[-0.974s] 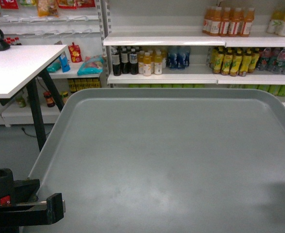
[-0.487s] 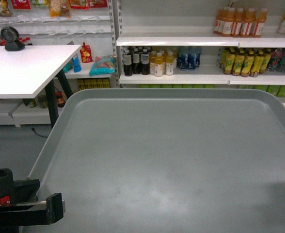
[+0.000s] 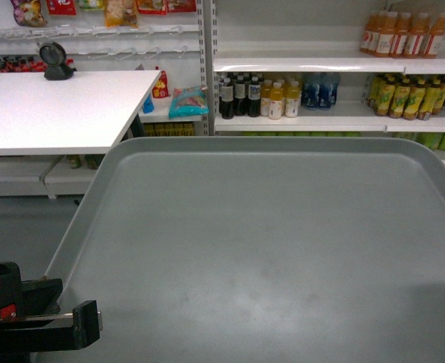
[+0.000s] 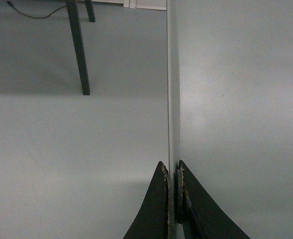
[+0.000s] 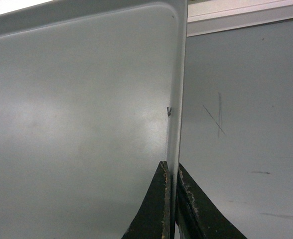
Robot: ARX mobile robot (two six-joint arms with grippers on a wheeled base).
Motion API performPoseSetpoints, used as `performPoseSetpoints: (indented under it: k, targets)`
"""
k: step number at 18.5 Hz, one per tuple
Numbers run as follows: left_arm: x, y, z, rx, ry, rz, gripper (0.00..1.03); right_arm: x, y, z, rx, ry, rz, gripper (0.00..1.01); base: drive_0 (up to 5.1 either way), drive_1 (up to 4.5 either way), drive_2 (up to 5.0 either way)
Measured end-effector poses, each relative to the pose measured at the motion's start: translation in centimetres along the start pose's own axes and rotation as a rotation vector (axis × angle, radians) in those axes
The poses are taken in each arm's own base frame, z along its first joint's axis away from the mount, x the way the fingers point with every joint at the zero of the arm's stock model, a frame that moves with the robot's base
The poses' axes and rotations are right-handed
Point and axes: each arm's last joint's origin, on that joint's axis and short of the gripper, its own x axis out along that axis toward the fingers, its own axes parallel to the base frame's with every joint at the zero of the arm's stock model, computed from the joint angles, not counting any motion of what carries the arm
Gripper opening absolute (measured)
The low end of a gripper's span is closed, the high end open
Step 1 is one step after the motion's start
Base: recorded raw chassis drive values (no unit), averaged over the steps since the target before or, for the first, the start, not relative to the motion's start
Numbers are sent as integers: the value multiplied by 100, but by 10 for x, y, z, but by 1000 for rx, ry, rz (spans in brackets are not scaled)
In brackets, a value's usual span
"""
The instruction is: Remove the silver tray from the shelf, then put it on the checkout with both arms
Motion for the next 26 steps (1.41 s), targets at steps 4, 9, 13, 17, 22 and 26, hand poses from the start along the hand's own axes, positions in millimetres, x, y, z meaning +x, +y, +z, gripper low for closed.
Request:
performPoseSetpoints:
  k: [4, 9, 13, 17, 22, 26]
  targets:
    - [0, 0, 0, 0, 0, 0, 2, 0, 0, 0, 0, -1, 0, 3, -488, 248, 248]
    - [0, 0, 0, 0, -1, 0, 2, 0, 0, 0, 0, -2, 0, 3, -490, 246, 246]
    - [0, 0, 0, 1, 1, 0, 2, 0, 0, 0, 0, -1, 0, 3, -490, 246, 246]
    - [0, 0, 0, 0, 0, 0, 2, 0, 0, 0, 0, -2, 0, 3, -499, 237, 237]
    - [0, 0, 0, 1, 1, 1, 2, 0, 0, 0, 0, 0, 0, 3, -498, 239, 239]
    - [0, 0, 0, 0, -1, 0, 2, 0, 0, 0, -1, -3, 0, 3, -498, 239, 239]
